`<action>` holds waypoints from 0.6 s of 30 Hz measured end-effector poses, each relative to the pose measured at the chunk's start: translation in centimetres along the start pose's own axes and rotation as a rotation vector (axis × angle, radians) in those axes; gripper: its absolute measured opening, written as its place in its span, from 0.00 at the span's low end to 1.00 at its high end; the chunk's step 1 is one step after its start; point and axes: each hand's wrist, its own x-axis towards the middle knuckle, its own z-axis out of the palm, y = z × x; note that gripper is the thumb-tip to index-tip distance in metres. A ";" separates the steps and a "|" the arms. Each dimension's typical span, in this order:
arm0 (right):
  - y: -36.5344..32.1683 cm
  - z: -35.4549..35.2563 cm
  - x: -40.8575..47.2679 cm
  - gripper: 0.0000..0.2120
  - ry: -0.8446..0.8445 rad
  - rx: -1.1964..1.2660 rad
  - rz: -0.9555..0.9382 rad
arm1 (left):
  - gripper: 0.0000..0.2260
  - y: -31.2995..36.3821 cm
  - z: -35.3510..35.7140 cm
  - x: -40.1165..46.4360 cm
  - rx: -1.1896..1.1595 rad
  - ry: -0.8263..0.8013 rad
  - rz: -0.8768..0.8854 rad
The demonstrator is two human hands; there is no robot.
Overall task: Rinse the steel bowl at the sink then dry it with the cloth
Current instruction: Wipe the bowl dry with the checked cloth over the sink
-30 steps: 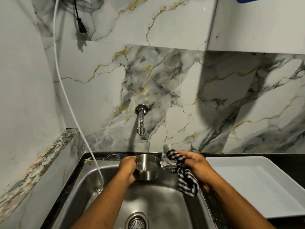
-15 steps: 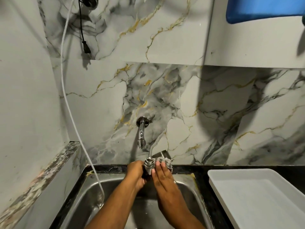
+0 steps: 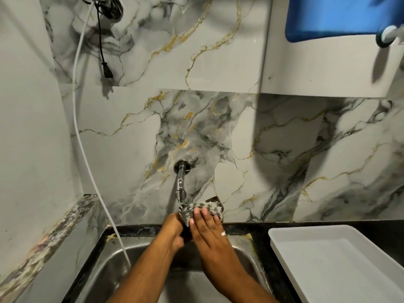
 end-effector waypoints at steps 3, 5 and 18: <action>0.7 -0.6 0.3 0.34 -0.034 -0.058 0.012 | 0.02 0.3 0.1 -0.2 -0.037 -0.047 0.013; 1.1 -1.2 0.8 0.35 -0.038 -0.029 -0.002 | 0.03 0.7 0.3 0.0 -0.028 -0.057 0.012; 4.8 -5.4 3.6 0.21 -0.037 1.649 1.005 | 0.14 1.9 -2.7 -1.4 0.194 -0.257 -0.007</action>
